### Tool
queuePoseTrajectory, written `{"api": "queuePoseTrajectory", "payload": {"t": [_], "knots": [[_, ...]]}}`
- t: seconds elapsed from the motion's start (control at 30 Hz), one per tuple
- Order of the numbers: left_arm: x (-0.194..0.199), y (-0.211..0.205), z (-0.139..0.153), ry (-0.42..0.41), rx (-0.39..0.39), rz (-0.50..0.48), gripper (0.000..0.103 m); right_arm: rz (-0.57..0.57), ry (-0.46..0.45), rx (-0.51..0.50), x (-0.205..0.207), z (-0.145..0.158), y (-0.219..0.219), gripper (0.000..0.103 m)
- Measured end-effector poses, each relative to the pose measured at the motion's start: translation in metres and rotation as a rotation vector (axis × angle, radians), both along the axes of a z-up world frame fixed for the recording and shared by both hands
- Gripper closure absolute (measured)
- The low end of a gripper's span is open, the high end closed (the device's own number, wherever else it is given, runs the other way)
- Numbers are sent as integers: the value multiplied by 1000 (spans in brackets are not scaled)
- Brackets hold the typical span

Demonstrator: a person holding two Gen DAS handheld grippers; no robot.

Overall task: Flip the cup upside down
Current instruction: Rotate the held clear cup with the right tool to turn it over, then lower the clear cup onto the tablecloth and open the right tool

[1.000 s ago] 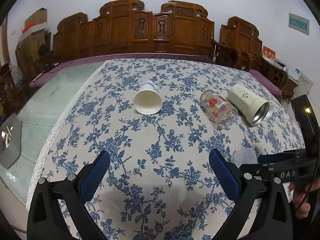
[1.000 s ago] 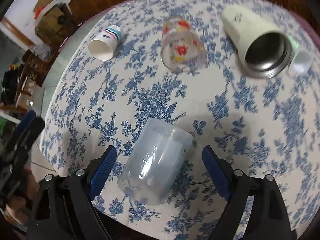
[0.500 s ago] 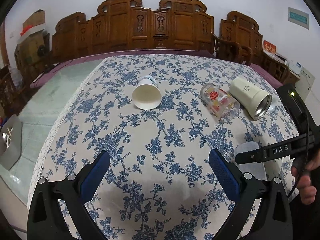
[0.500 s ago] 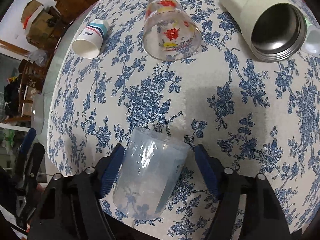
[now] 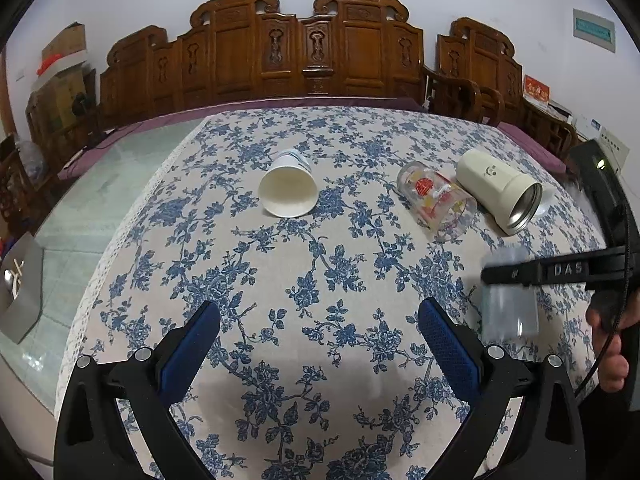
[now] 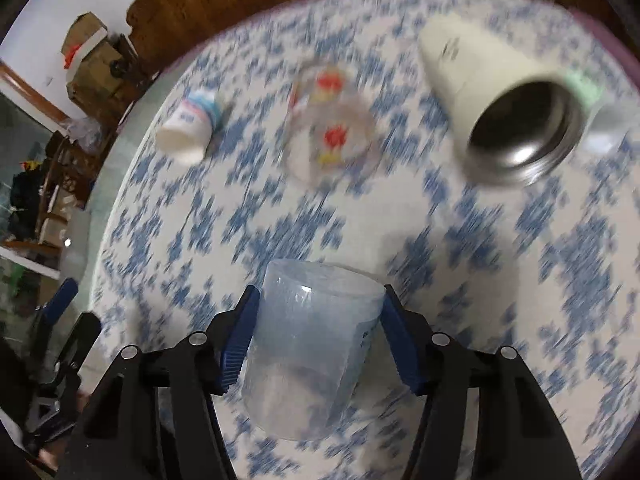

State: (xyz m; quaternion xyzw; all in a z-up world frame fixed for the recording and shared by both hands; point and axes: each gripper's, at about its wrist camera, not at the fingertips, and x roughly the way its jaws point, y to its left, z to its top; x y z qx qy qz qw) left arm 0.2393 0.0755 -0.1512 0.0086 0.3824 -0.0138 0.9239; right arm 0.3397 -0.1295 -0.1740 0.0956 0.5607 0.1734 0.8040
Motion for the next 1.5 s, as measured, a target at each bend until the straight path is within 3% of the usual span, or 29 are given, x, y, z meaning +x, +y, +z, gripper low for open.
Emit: {"api": "queuePoseTrajectory", "payload": {"t": [0.13,0.4,0.53,0.7,1.1,1.5], "knots": [[1,0,-2,7,0,-3,8,-32,-160,-70,3,10,-4,41],[2,-3,-5,12,6,-12,8,-58,-356,-245,9,10,1,41],[1,-3,-5,12,4,-11,8,-31,-465,-343,-10,9,13,41],[1,-4,-5,10,4,-14,8,-38,-548,-385,-36,9,15,41],[-1,-8,-3,0,2,-21,8,-16,-518,-330,-64,4,12,43],[-13,-19,12,-28,-4,-11,8,-34,-502,-193,-85,35,-11,16]]}}
